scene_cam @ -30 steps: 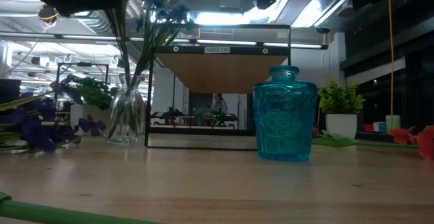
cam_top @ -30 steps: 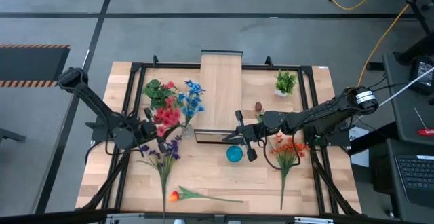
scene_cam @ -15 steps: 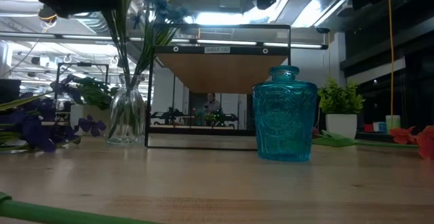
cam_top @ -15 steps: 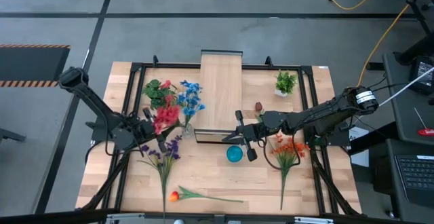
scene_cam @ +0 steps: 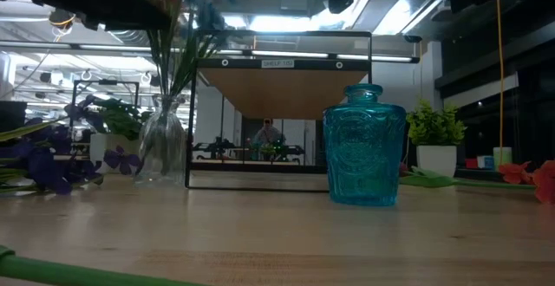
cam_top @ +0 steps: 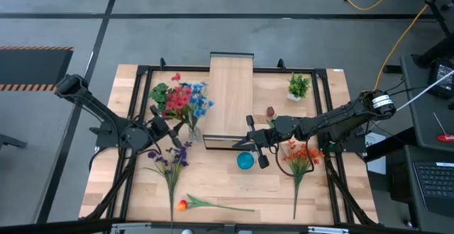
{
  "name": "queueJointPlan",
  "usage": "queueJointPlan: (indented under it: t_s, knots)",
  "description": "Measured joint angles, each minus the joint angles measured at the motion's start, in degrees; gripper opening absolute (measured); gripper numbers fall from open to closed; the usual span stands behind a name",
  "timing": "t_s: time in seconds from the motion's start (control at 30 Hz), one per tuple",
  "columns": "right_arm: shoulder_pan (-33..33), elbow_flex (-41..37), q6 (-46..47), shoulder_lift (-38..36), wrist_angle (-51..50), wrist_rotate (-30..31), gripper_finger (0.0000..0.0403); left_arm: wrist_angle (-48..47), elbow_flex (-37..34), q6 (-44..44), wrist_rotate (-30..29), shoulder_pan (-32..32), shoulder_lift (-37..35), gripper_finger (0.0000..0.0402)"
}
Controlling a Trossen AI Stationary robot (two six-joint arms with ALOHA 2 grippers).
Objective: Pick and place flowers into a vace then onto a shelf
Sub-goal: Put the orange tulip into the transparent vase
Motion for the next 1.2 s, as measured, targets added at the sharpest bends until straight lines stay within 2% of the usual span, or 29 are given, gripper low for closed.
queueJointPlan:
  t_s: [0.17,0.3,0.6,0.83,1.2]
  knots:
    - [0.00,0.02,-0.07,0.00,-0.02,0.00,0.0005,0.16,0.00,0.41,4.19,0.48,-3.25,0.0169]
    - [0.00,0.04,-0.09,0.00,-0.04,0.00,0.0005,-1.38,0.00,0.32,4.57,-0.03,-5.90,0.0182]
    - [0.01,0.04,-0.02,-0.02,-0.09,0.00,0.0005,-15.28,0.02,-13.68,7.22,-0.03,-6.55,0.0191]
    - [0.01,0.04,0.04,-0.02,-0.26,0.00,0.0005,-16.64,0.02,-14.47,9.89,-0.07,-7.16,0.0192]
    - [0.01,0.04,0.00,-0.04,-1.64,0.00,0.0005,-28.10,0.02,-22.40,14.58,-0.18,-8.36,0.0192]
